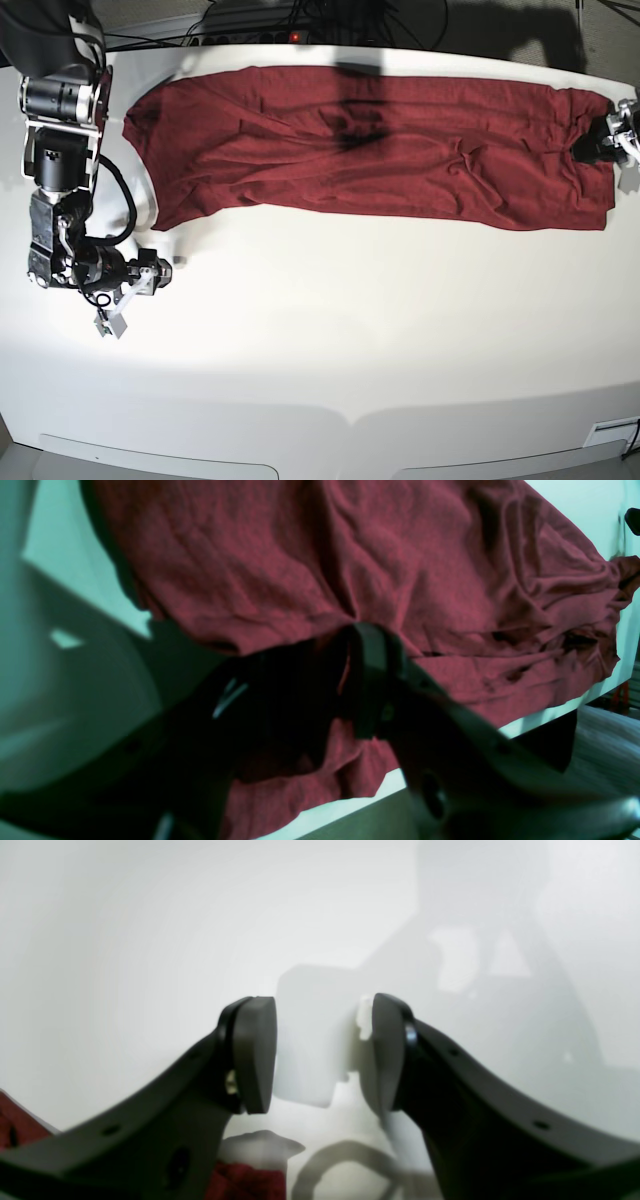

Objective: Fold the T-shirt properly

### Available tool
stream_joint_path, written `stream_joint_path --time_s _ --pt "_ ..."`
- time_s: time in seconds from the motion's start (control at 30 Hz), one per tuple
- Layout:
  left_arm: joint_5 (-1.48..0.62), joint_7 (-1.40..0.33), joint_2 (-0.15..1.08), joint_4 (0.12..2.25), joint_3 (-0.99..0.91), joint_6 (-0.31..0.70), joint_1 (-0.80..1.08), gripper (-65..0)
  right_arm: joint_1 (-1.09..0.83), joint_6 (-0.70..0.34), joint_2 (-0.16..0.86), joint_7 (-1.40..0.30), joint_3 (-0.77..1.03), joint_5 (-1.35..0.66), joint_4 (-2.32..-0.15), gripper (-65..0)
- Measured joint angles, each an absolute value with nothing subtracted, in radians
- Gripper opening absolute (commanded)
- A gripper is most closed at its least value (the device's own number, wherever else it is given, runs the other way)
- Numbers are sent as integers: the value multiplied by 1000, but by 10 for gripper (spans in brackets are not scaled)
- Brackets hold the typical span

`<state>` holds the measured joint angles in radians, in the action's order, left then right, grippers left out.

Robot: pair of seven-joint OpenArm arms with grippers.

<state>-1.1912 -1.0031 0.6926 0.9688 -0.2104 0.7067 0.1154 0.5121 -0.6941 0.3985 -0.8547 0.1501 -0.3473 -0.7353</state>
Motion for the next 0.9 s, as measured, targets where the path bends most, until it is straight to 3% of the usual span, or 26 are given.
stream_joint_path --time_s 0.1,0.47,0.67,0.9 --pt "-1179 -1002 691 968 -210 704 116 -644 512 -694 398 -855 150 -347 -735 -340" --pt "-1153 -762 699 965 -207 690 122 -650 512 -694 398 -858 150 -350 -735 -340" --pt "-1160 -796 761 965 -207 689 122 -650 512 -694 398 -858 150 -349 -735 -340" --pt "-1412 -961 782 964 -207 688 122 -650 513 -694 398 -858 150 -350 -735 -340"
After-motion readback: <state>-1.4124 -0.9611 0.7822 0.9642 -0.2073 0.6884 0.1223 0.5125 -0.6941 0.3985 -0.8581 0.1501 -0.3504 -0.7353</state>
